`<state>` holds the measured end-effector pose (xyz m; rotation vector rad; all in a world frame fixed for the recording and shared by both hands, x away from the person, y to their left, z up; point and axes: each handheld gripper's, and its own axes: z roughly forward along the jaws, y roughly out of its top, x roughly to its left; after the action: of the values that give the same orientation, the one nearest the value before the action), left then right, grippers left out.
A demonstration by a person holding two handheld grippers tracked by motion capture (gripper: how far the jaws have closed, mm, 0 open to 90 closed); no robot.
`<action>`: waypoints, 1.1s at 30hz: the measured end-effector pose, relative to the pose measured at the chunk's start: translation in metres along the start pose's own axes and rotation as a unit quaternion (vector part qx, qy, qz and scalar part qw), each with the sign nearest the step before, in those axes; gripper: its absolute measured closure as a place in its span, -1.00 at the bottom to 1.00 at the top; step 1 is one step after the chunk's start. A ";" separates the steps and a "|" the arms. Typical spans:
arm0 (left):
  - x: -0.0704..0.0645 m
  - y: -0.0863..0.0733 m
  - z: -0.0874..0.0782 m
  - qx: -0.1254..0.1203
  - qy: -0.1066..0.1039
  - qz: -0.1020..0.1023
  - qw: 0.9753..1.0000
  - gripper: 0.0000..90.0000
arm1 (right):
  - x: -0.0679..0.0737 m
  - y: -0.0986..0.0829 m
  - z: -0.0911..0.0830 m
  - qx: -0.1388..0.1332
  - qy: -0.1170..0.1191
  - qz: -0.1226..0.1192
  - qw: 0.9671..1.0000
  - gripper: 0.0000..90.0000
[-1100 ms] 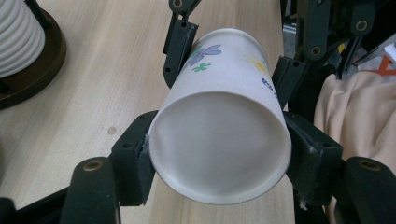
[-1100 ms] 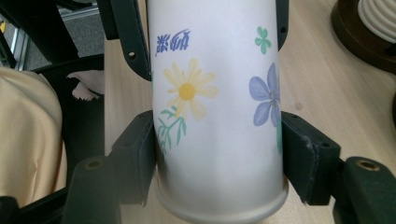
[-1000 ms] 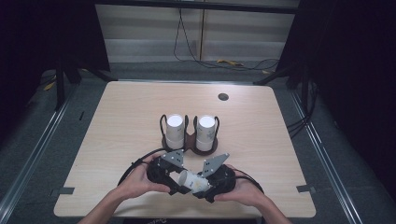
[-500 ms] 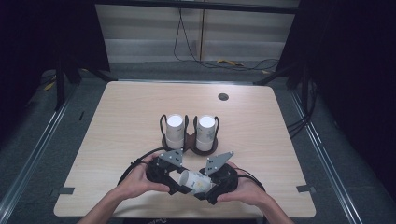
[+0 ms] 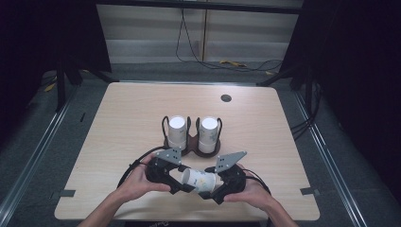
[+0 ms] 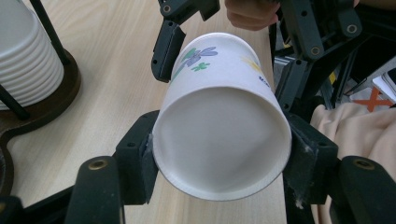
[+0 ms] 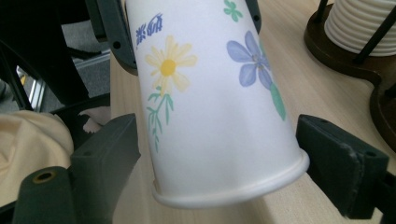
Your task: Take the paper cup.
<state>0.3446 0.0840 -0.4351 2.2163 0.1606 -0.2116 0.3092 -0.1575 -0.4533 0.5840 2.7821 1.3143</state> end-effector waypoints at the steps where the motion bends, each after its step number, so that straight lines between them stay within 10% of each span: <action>1: 0.000 0.000 0.000 0.000 0.000 0.000 1.000 -0.20 | 0.000 -0.001 -0.001 -0.005 0.000 0.003 1.000 -0.69; 33: 0.000 0.000 -0.010 -0.097 0.002 -0.029 0.995 -0.19 | -0.010 -0.007 -0.030 -0.124 0.015 0.048 0.991 -0.69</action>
<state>0.3457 0.0919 -0.4294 2.0214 0.2368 -0.2141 0.3113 -0.1870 -0.4409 0.6941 2.5839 1.6673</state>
